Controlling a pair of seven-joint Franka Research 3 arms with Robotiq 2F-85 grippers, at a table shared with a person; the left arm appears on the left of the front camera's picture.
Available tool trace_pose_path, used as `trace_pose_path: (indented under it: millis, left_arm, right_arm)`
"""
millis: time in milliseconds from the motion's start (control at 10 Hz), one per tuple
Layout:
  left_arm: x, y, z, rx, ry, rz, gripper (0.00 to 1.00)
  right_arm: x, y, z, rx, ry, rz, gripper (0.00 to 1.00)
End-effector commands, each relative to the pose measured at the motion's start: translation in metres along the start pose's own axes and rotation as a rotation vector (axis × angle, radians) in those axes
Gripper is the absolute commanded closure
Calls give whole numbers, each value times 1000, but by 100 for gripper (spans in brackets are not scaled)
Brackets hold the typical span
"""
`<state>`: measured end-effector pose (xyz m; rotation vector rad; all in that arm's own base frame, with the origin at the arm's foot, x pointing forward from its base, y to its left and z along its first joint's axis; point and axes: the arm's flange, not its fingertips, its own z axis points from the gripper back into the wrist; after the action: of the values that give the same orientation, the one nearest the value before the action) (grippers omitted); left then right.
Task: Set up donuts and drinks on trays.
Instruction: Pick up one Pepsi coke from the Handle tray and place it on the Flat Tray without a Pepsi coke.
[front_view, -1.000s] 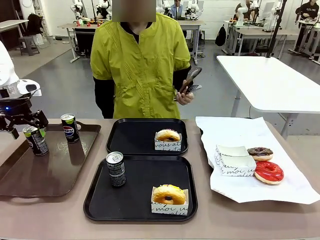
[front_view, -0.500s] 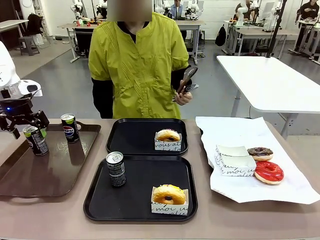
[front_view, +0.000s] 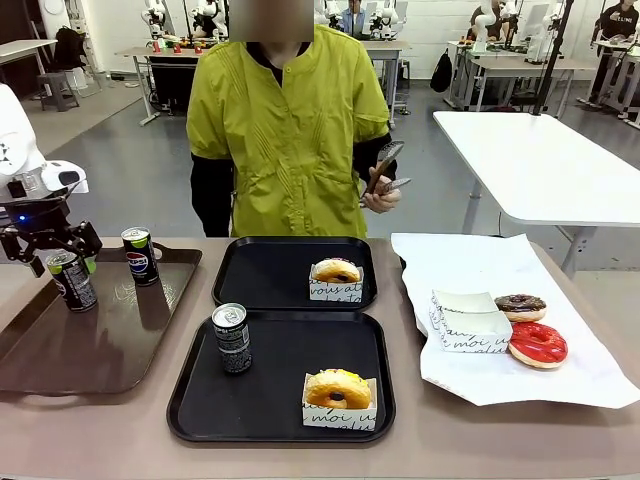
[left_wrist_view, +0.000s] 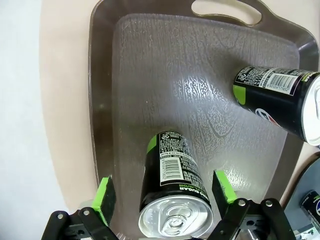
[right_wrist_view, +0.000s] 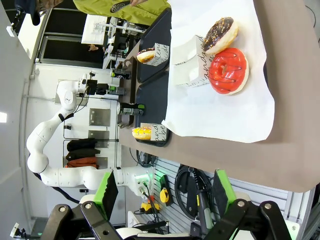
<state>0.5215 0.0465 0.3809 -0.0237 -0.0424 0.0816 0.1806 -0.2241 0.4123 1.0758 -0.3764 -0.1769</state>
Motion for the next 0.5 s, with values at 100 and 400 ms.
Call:
trace_pose_path:
  millis: [100,400]
  left_arm:
    - [6,-1,1,-13,-2,-21,56]
    - [3,1,5,-12,-1,-15,100]
  right_arm:
    - [0,0,-1,22,-6,14,0]
    - [0,0,-1,22,-6,14,0]
